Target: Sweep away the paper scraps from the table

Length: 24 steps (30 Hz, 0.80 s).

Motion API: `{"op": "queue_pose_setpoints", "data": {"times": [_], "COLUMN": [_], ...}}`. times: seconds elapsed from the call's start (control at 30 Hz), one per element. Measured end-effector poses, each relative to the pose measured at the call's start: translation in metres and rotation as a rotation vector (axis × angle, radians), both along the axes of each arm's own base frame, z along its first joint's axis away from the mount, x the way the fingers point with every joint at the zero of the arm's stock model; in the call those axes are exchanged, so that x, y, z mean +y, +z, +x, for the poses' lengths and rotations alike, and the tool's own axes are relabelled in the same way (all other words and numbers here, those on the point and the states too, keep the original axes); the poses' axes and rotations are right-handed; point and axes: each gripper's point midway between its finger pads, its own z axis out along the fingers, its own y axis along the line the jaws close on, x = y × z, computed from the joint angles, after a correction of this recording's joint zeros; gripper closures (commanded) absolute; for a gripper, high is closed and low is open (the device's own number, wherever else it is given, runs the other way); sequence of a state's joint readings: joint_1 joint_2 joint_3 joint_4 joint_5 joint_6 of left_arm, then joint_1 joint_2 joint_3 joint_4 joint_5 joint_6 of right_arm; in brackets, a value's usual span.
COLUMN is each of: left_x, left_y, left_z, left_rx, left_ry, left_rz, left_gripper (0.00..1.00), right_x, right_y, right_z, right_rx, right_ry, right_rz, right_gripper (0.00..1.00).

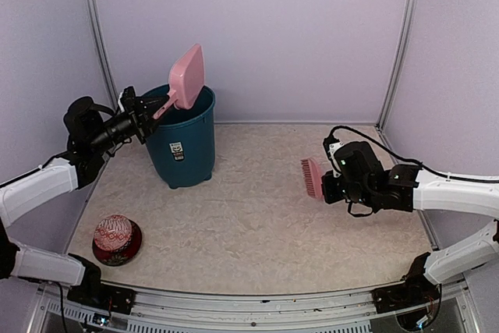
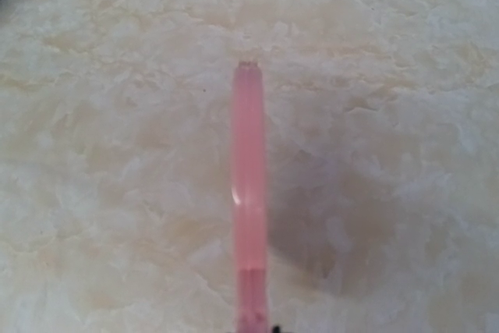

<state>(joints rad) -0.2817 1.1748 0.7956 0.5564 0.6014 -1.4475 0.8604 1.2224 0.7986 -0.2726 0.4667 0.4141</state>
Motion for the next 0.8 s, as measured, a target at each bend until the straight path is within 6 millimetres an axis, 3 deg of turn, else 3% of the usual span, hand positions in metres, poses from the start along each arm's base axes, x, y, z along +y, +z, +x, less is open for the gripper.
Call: {"op": "queue_pose_setpoints", "data": {"times": [0.3, 0.57, 0.8], "left_x": [0.008, 0.012, 0.002], "left_y": [0.023, 0.043, 0.068], "left_z": [0.011, 0.01, -0.002], "left_rx": [-0.013, -0.024, -0.072], "left_ry": [0.043, 0.086, 0.065], "left_rz": [-0.263, -0.423, -0.441], "left_gripper": [1.0, 1.0, 1.0], "right_x": [0.0, 0.0, -0.002], "right_y": [0.004, 0.008, 0.038], "right_z": [0.002, 0.001, -0.004], "right_rx": [-0.014, -0.019, -0.073], "right_ry": [-0.004, -0.008, 0.003], "right_rz": [0.023, 0.043, 0.133], "right_gripper": [1.0, 1.0, 1.0]}}
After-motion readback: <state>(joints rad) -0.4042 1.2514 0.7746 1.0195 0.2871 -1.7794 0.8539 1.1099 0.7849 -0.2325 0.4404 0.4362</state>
